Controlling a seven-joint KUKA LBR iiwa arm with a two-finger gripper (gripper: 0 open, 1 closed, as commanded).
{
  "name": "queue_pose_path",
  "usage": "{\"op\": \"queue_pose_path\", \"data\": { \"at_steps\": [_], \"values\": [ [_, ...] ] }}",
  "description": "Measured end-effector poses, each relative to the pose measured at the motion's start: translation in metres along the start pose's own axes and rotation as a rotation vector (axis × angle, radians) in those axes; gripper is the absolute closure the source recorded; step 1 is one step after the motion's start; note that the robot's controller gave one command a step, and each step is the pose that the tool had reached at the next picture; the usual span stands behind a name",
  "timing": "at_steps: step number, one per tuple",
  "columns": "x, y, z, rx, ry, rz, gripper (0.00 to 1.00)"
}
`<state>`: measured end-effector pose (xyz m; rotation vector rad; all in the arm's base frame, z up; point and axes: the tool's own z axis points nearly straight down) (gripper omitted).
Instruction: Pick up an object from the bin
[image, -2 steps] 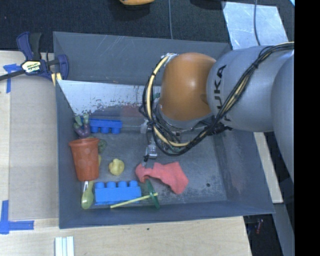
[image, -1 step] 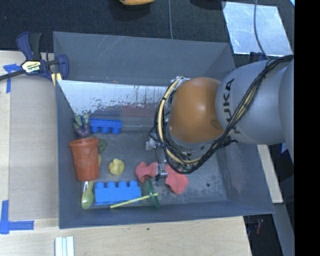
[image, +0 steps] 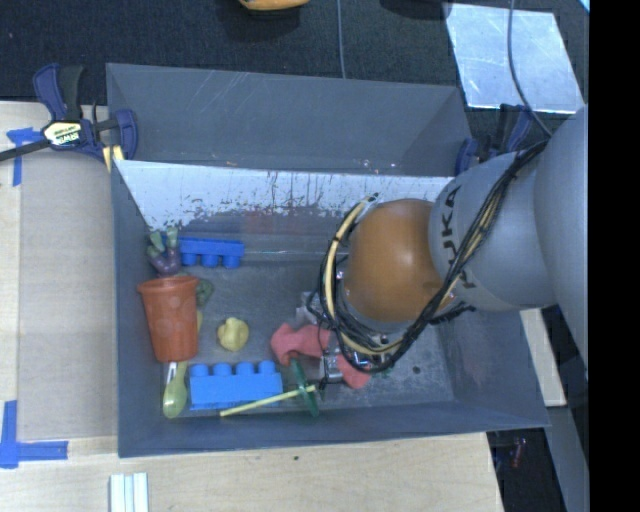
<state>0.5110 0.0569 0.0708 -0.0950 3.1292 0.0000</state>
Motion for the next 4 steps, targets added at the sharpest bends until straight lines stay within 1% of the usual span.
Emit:
{"op": "queue_pose_path", "data": {
  "at_steps": [1, 2, 3, 4],
  "values": [
    [-0.019, -0.052, -0.001, 0.000, -0.006, -0.118, 1.00],
    [-0.019, -0.052, -0.001, 0.000, -0.006, -0.118, 1.00],
    [-0.023, -0.058, -0.001, 0.000, -0.010, -0.354, 1.00],
    [-0.016, -0.053, -0.064, -0.001, 0.000, -0.450, 1.00]
  ]
}}
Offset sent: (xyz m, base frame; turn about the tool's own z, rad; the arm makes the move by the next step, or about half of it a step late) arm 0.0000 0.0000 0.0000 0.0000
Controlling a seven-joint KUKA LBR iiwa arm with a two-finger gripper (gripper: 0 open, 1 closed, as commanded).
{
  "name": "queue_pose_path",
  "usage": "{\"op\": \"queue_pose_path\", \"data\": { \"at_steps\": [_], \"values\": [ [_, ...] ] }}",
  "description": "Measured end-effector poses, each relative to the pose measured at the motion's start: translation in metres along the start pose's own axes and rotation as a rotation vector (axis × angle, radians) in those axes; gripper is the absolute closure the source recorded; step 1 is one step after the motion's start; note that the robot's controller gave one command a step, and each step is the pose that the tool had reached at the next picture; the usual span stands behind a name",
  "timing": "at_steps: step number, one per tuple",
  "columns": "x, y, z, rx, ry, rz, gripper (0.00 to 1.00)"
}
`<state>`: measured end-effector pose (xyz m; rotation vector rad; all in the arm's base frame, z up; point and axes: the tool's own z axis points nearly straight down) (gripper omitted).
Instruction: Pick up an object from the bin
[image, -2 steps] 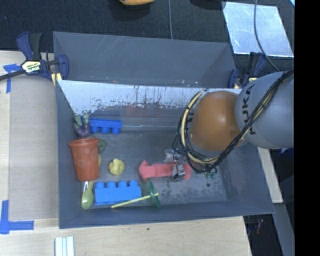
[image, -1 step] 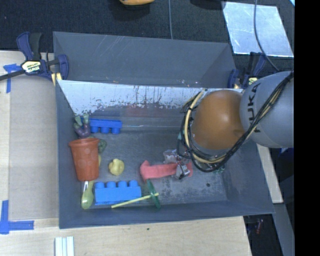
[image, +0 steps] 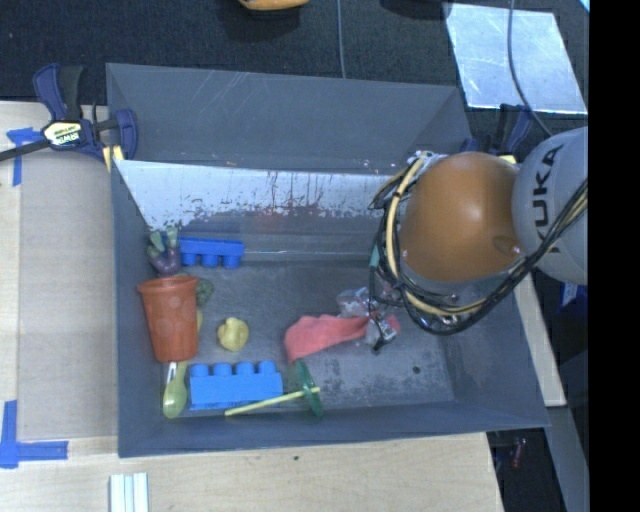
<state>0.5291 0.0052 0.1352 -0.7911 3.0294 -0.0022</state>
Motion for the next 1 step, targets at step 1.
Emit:
{"op": "queue_pose_path", "data": {
  "at_steps": [1],
  "values": [
    [0.0018, 0.0007, -0.0756, 0.001, -0.001, -0.035, 1.00]
  ]
}}
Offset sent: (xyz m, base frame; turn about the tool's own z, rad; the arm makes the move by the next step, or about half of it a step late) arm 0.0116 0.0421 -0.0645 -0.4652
